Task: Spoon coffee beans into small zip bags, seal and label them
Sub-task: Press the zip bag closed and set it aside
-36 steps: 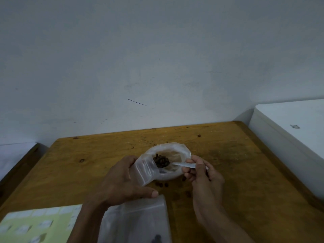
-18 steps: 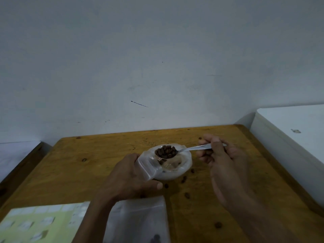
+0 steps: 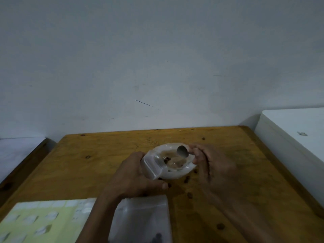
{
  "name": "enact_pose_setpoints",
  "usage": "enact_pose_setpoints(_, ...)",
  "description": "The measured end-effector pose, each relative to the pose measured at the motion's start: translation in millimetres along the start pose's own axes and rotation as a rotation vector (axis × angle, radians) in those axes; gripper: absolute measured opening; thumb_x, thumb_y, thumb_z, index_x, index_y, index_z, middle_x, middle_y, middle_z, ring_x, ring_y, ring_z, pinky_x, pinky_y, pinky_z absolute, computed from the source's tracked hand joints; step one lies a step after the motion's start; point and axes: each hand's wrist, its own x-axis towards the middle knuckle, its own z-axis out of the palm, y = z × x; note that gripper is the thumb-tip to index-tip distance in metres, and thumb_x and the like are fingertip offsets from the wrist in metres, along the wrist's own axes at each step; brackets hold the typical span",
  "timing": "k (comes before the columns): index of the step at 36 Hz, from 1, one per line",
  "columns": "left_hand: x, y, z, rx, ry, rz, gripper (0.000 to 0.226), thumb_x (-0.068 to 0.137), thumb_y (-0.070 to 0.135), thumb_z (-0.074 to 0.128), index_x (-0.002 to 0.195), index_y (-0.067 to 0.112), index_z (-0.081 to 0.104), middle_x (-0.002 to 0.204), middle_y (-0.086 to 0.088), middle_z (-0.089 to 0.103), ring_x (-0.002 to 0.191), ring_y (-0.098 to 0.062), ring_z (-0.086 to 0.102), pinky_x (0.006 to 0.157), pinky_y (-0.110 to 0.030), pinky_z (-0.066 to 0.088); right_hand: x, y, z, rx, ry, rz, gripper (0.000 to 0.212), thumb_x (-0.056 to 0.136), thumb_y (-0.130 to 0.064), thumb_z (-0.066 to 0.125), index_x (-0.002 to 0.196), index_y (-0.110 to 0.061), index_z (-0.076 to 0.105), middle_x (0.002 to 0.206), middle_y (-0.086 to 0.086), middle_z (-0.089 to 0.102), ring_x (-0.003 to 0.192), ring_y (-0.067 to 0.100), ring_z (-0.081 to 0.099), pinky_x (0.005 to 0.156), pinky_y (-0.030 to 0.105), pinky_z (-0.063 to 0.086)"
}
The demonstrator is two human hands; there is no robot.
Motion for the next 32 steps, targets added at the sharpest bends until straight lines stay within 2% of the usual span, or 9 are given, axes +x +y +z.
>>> enact_pose_setpoints(5,-0.5,-0.4,1.3,0.050,0.008,0.006,0.076,0.056,0.049,0.091,0.111,0.036,0.040,0.102,0.018,0.050,0.087,-0.003,0.053,0.060,-0.015,0.044,2.8,6.4,16.0,-0.138,-0.212,-0.044,0.020,0.097,-0.007,0.055,0.113,-0.008,0.067,0.101,0.005,0.068,0.079,0.012,0.063,0.068,0.013,0.047)
enact_pose_setpoints(9,1.9,-4.5,3.3,0.062,0.017,0.014,0.077,0.052,0.052,0.092,0.108,0.038,0.041,0.105,0.018,0.049,0.090,-0.003,0.053,0.067,-0.020,0.051,20.8,-2.5,24.3,-0.254,-0.385,-0.069,0.021,0.090,0.002,0.063,0.108,-0.008,0.065,0.093,0.006,0.065,0.067,0.019,0.059,0.055,0.023,0.048)
enact_pose_setpoints(12,5.8,-8.6,4.6,0.080,0.000,0.037,0.086,0.043,0.065,0.087,0.114,0.034,0.048,0.109,0.015,0.054,0.092,-0.006,0.058,0.072,-0.028,0.057,36.7,-4.7,31.6,-0.276,-0.453,-0.044,0.018,0.099,-0.006,0.049,0.113,-0.011,0.059,0.101,0.003,0.061,0.073,0.021,0.058,0.062,0.034,0.053)
enact_pose_setpoints(15,6.4,-9.9,5.3,0.099,-0.003,0.054,0.093,0.041,0.070,0.085,0.118,0.032,0.049,0.111,0.013,0.054,0.094,-0.007,0.057,0.075,-0.032,0.058,48.4,-2.9,35.7,-0.229,-0.435,0.000,0.019,0.104,-0.012,0.040,0.105,-0.010,0.059,0.093,0.004,0.060,0.078,0.022,0.056,0.073,0.042,0.051)
enact_pose_setpoints(20,4.4,-9.0,3.8,0.092,0.001,0.048,0.085,0.049,0.062,0.089,0.114,0.035,0.042,0.112,0.015,0.049,0.095,-0.005,0.053,0.078,-0.031,0.056,55.1,-1.0,22.2,-0.035,-0.167,0.179,0.029,0.105,-0.019,0.042,0.116,-0.007,0.067,0.088,0.002,0.067,0.072,0.007,0.056,0.064,0.009,0.042)
enact_pose_setpoints(22,4.6,-9.3,3.5,0.086,-0.004,0.046,0.084,0.050,0.059,0.090,0.113,0.037,0.040,0.113,0.016,0.049,0.096,-0.003,0.052,0.079,-0.028,0.055,53.7,2.2,18.3,-0.034,-0.117,0.175,0.030,0.104,-0.019,0.043,0.118,-0.007,0.067,0.093,0.003,0.069,0.077,0.008,0.057,0.067,0.004,0.037)
enact_pose_setpoints(25,5.7,-10.4,4.9,0.098,-0.002,0.050,0.085,0.051,0.061,0.089,0.114,0.038,0.038,0.114,0.016,0.048,0.096,-0.003,0.052,0.079,-0.027,0.055,45.9,6.9,16.8,-0.037,-0.154,0.147,0.029,0.105,-0.018,0.043,0.117,-0.007,0.067,0.095,0.004,0.069,0.079,0.012,0.058,0.066,0.015,0.040)
enact_pose_setpoints(28,6.3,-12.1,7.0,0.102,-0.005,0.042,0.087,0.049,0.063,0.088,0.115,0.038,0.038,0.114,0.015,0.049,0.097,-0.004,0.052,0.082,-0.032,0.056,34.7,6.8,15.8,-0.086,-0.223,0.112,0.032,0.106,-0.018,0.040,0.119,-0.005,0.066,0.098,0.006,0.067,0.082,0.011,0.055,0.068,0.016,0.039)
enact_pose_setpoints(32,6.0,-10.7,8.5,0.117,-0.013,0.048,0.086,0.053,0.061,0.088,0.118,0.036,0.038,0.116,0.013,0.048,0.099,-0.006,0.051,0.083,-0.033,0.056,29.2,4.0,17.1,-0.110,-0.313,0.095,0.030,0.105,-0.016,0.041,0.120,-0.005,0.064,0.102,0.009,0.067,0.084,0.020,0.061,0.070,0.034,0.050)
